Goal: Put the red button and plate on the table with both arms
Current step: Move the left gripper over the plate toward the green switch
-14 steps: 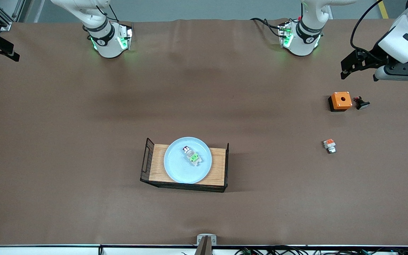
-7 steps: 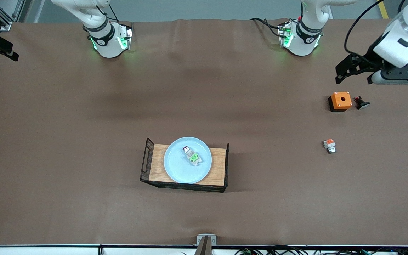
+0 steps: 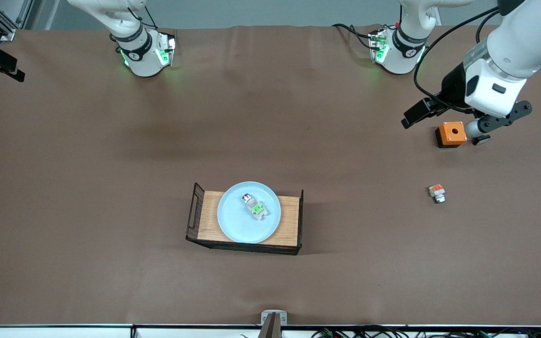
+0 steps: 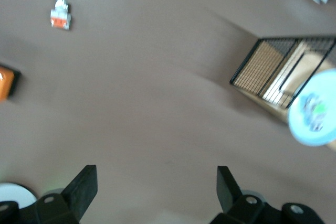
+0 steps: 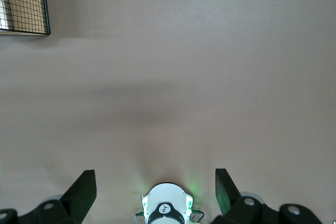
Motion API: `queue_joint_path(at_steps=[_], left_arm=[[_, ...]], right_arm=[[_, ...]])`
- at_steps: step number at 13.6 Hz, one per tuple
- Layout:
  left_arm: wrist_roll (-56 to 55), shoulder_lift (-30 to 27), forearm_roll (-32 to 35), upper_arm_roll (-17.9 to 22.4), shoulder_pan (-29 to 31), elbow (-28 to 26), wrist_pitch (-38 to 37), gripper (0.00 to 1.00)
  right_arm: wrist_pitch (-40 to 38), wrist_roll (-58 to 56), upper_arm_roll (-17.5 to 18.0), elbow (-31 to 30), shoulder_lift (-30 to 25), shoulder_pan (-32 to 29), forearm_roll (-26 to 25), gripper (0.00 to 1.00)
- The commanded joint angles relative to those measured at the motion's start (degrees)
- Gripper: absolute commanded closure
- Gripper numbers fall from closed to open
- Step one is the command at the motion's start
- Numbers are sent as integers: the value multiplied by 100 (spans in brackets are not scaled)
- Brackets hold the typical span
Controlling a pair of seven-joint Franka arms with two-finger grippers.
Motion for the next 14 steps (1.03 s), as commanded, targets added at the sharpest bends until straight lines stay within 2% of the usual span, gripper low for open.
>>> queue_joint_path(at_steps=[1, 6, 11, 14], left_arm=[[-1675, 713, -15, -248, -217, 693, -21, 0], [-3629, 1839, -15, -196, -875, 1818, 101, 0], [-4704, 2481, 11, -143, -1517, 2100, 1103, 0], [-4915, 3026, 134, -12, -1877, 2417, 1471, 0]], right_arm=[[-27, -8, 25, 134, 87, -42, -73, 0], [-10, -26, 17, 134, 209, -60, -100, 0], [17, -26, 16, 230, 456, -77, -205, 0], [78, -52, 34, 248, 1025, 1, -109, 0]])
